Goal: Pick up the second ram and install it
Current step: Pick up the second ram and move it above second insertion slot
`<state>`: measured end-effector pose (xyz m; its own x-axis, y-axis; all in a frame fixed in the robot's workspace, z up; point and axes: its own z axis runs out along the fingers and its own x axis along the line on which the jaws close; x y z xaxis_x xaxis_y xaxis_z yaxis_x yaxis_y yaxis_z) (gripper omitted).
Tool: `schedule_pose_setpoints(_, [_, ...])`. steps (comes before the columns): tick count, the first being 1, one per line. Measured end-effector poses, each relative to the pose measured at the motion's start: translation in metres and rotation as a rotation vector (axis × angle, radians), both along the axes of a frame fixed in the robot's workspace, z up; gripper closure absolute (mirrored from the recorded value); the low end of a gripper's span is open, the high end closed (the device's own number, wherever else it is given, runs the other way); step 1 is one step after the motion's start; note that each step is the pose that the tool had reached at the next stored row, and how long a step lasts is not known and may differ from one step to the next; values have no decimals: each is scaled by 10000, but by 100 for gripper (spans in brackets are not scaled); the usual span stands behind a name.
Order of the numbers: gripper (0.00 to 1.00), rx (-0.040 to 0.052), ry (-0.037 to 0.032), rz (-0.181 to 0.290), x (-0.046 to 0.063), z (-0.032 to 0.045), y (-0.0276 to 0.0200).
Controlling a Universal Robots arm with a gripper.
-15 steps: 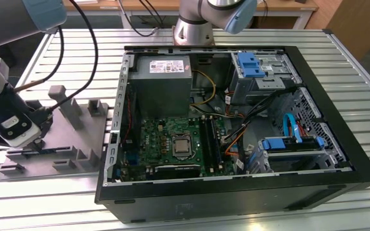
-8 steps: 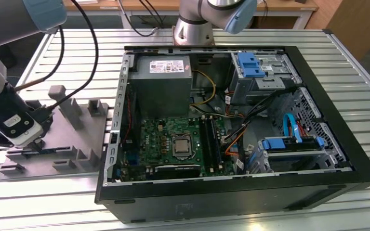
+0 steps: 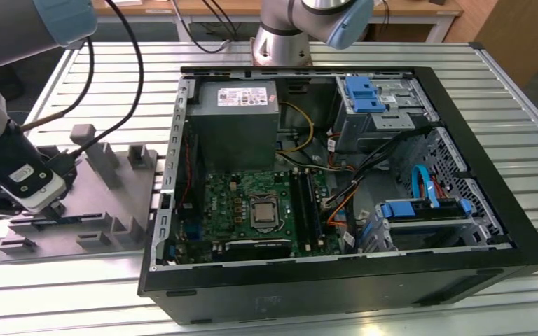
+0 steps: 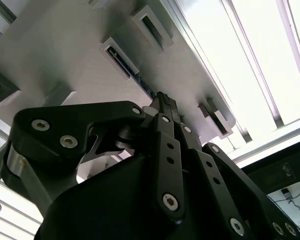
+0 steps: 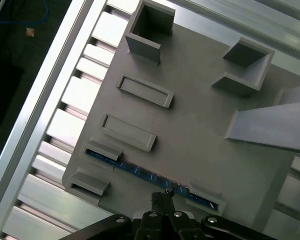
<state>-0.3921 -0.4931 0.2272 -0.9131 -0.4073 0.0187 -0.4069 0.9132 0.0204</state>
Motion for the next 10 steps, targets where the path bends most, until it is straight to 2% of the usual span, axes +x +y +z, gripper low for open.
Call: schedule_pose_setpoints(10, [90, 0, 0, 698, 0, 0, 0])
